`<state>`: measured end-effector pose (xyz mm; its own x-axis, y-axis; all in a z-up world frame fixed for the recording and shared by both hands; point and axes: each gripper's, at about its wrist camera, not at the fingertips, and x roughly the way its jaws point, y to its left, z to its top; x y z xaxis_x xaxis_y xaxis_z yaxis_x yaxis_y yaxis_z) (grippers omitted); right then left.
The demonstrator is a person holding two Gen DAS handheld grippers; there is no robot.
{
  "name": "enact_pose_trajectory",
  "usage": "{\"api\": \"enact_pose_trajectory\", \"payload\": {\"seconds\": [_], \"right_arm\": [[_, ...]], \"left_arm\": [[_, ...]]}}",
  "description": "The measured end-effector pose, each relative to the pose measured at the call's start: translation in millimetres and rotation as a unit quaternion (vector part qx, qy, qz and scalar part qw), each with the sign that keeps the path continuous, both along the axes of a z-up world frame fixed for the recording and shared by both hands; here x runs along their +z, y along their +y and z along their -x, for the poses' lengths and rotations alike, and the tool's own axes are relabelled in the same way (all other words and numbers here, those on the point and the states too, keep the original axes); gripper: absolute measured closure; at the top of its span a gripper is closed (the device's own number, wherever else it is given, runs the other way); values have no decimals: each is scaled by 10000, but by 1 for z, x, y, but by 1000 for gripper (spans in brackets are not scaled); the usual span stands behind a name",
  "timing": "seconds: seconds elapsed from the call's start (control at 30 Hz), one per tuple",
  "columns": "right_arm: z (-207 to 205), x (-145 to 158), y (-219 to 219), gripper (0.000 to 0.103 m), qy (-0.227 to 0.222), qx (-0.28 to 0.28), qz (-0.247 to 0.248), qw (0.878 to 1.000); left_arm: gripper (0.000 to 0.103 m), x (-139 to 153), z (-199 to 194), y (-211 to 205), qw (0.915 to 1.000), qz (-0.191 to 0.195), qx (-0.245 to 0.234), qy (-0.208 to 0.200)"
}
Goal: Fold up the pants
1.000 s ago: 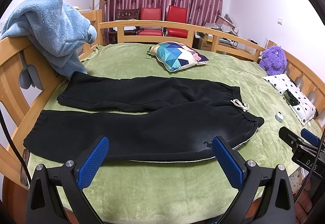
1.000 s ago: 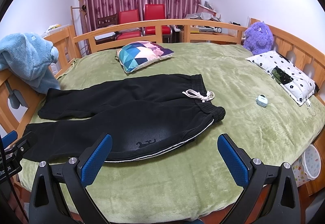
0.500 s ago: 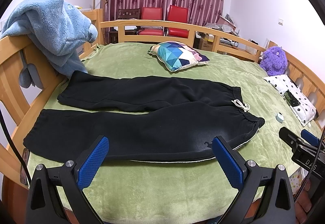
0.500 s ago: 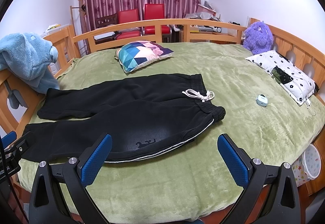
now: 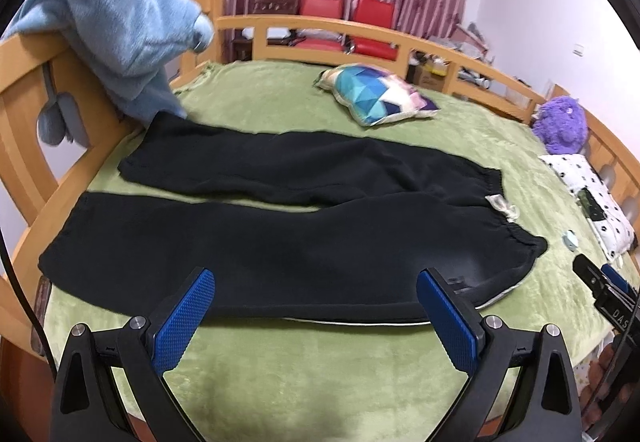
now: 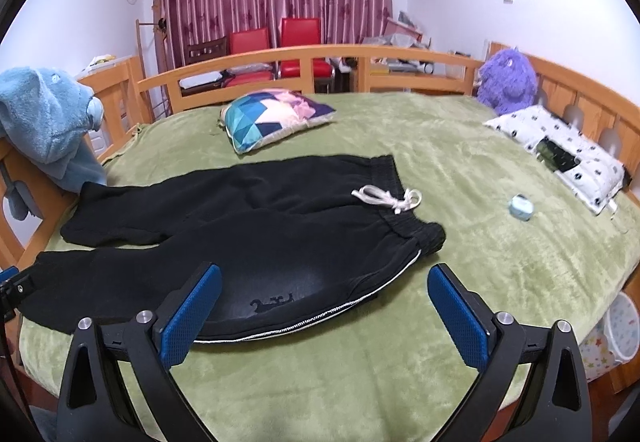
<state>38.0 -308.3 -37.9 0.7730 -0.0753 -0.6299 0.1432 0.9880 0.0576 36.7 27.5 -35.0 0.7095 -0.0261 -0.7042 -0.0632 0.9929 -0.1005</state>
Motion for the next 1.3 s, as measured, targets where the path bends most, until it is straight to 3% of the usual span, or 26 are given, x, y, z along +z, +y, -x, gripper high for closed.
{"api": "enact_pose_trajectory", "payload": {"seconds": [0.1,0.13,0.2,0.37,0.57,0.87,1.0,1.17,1.27,1.3], "right_arm": [[-22,-25,-15,15,363,85,-414,9984],[-26,-34,-17,21,496,88,-482,9976],[-37,-52,-23,26,778,86,-489,9957],[-56,-91,-28,26,1208,33,-440,9917],[-73,-125,-39,26,1631,-155,-1142,9799],[-100,-175,-25,26,2106,-493,-1562,9638],[-105,-193,-22,26,2256,-601,-1671,9579],[-98,-193,-4,39,2274,-266,-990,9684],[-88,-192,1,53,2116,-46,-1008,9721],[-85,-191,2,63,2020,89,-1125,9729]], "left_arm": [[2,-19,-9,17,9997,67,148,158],[2,-24,-13,23,9995,103,187,212],[2,-38,-20,39,9986,235,333,336],[2,-66,-35,70,9950,450,690,569],[2,-95,-46,100,9909,544,953,778],[2,-126,-42,144,9829,441,1412,1092],[2,-140,-39,167,9754,395,1708,1335],[2,-160,-36,191,9637,429,2057,1645],[2,-171,-34,202,9616,603,2118,1638],[2,-175,-34,206,9609,748,2129,1607]]}}
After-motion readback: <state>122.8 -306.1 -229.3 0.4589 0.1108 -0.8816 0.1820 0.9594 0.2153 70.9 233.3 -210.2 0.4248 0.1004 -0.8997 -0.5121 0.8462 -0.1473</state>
